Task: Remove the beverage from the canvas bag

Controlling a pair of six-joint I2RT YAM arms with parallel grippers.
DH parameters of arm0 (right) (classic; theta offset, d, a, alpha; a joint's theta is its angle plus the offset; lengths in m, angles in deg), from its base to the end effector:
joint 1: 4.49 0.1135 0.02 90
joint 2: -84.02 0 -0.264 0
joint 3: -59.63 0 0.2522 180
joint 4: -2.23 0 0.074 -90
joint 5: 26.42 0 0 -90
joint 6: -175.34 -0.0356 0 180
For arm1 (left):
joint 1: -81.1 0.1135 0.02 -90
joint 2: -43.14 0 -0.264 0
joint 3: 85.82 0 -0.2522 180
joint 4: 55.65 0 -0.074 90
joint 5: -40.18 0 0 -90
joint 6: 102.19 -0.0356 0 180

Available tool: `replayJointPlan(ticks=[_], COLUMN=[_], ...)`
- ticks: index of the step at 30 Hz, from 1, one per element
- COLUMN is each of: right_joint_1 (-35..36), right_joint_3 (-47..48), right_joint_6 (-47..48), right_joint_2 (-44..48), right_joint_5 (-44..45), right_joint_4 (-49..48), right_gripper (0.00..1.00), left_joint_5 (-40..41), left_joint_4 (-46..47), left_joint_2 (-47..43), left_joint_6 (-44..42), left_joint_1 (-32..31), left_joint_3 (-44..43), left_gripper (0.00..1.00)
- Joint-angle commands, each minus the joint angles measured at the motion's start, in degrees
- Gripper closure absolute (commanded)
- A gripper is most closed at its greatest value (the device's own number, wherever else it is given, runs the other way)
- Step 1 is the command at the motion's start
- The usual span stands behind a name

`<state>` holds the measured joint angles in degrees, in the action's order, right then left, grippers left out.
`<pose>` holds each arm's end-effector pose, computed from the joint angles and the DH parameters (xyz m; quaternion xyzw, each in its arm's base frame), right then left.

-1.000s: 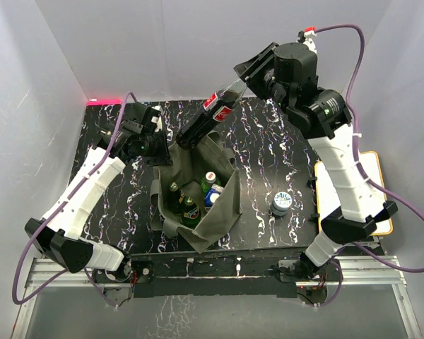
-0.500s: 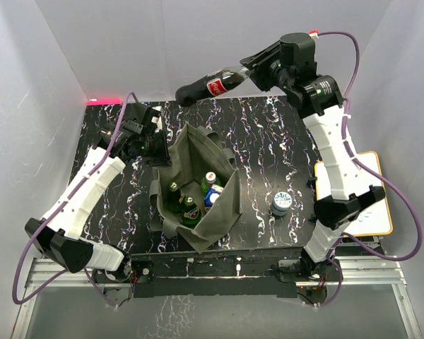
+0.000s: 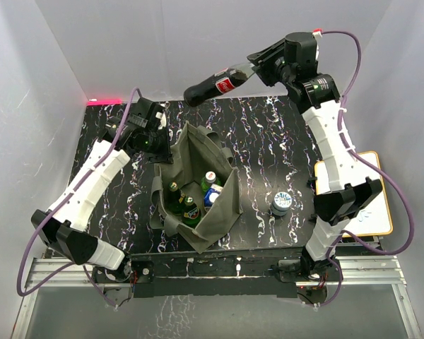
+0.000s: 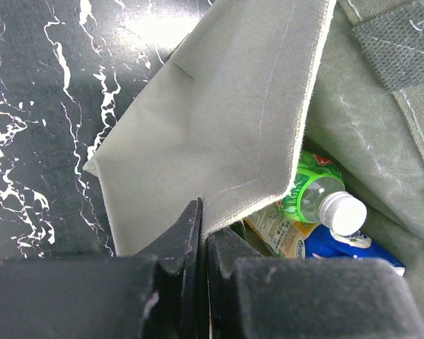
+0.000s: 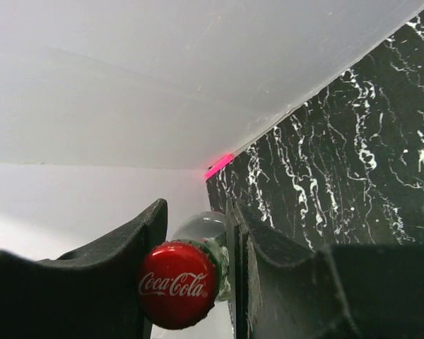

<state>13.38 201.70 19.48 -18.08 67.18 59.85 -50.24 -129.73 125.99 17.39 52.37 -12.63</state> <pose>0.3557 0.1123 0.5004 0.3450 0.7296 0.3748 0.4563 0.2523 -0.1386 0.3938 -0.0057 0.9400 -0.1692 0.2961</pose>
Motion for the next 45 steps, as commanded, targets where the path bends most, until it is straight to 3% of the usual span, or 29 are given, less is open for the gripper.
replayJointPlan(ticks=[1, 12, 17, 29, 45], right_joint_1=[-2.9, -8.8, -9.2, -9.1, -9.9], right_joint_3=[-2.7, -16.9, -21.6, -17.5, -15.3], right_joint_6=[-4.0, 10.2, 23.5, 56.8, 67.7], right_joint_2=[5.3, 5.8, 5.2, -2.2, -9.3], right_joint_5=[-0.4, -0.3, -0.3, 6.2, 7.7], right_joint_4=[-21.4, -30.2, -38.9, -43.2, -50.4], right_gripper=[0.92, 0.92, 0.92, 0.92, 0.92], left_joint_5=[0.5, 2.7, 4.2, 5.9, 6.9], left_joint_4=[-0.7, -2.8, -3.6, -4.7, -4.8], left_joint_2=[1.3, 2.9, 3.2, 6.0, 8.1], left_joint_6=[-0.7, -2.9, -4.1, -7.7, -9.2], left_joint_1=[-0.2, -0.2, -0.2, -0.1, -0.1], left_joint_3=[-2.1, -5.3, -5.9, -8.4, -10.1], left_gripper=[1.00, 1.00, 1.00, 1.00, 1.00])
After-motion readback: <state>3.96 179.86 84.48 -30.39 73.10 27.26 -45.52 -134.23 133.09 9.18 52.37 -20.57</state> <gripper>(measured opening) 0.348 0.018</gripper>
